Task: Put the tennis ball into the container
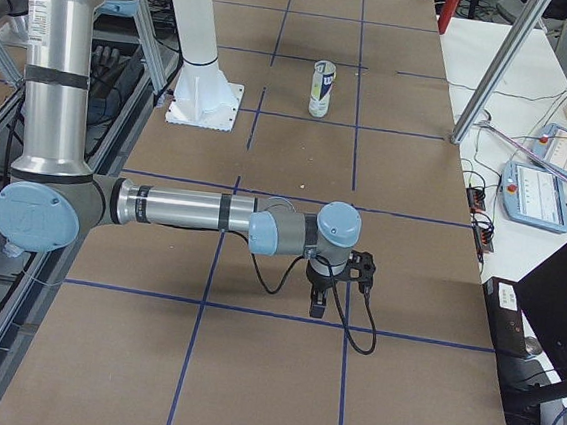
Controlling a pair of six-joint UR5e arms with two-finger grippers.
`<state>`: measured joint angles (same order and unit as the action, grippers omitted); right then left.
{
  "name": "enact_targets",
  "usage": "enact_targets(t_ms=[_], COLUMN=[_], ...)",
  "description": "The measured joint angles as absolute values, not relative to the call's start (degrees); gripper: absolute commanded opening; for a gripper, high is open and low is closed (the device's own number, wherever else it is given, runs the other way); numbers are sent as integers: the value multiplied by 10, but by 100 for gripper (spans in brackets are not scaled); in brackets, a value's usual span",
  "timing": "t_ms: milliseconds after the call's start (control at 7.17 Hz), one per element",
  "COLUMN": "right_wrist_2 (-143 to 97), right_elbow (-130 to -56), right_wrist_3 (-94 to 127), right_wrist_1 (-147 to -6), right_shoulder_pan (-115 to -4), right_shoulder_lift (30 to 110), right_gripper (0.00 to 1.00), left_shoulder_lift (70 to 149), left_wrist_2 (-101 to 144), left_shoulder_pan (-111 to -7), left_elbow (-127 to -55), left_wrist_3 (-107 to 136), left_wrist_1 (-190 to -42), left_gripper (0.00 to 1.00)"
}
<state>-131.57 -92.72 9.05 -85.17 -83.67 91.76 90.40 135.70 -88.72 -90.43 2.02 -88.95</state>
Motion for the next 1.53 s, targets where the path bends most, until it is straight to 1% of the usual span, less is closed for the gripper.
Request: enact_targets(t_ms=[419,977,1256,1535], right_wrist_2=[-1316,-1316,-1316,-1316], right_elbow=[-927,-927,-927,-927], right_wrist_3=[91,91,91,91], right_wrist_1=[-852,-852,-852,-852], right_shoulder_pan=[-837,-837,-837,-837], right_shoulder_lift=[918,918,918,918], right_gripper=[100,100,100,100], left_shoulder_lift=[903,920,933,973], left_wrist_2=[1357,1354,1351,1349], left_shoulder_pan=[-888,-880,-832,-761], left_elbow=[-909,-984,-1041,-1076], left_wrist_3=[20,40,136,278], left_wrist_1=[-888,-881,-881,-883], left_gripper=[100,100,100,100])
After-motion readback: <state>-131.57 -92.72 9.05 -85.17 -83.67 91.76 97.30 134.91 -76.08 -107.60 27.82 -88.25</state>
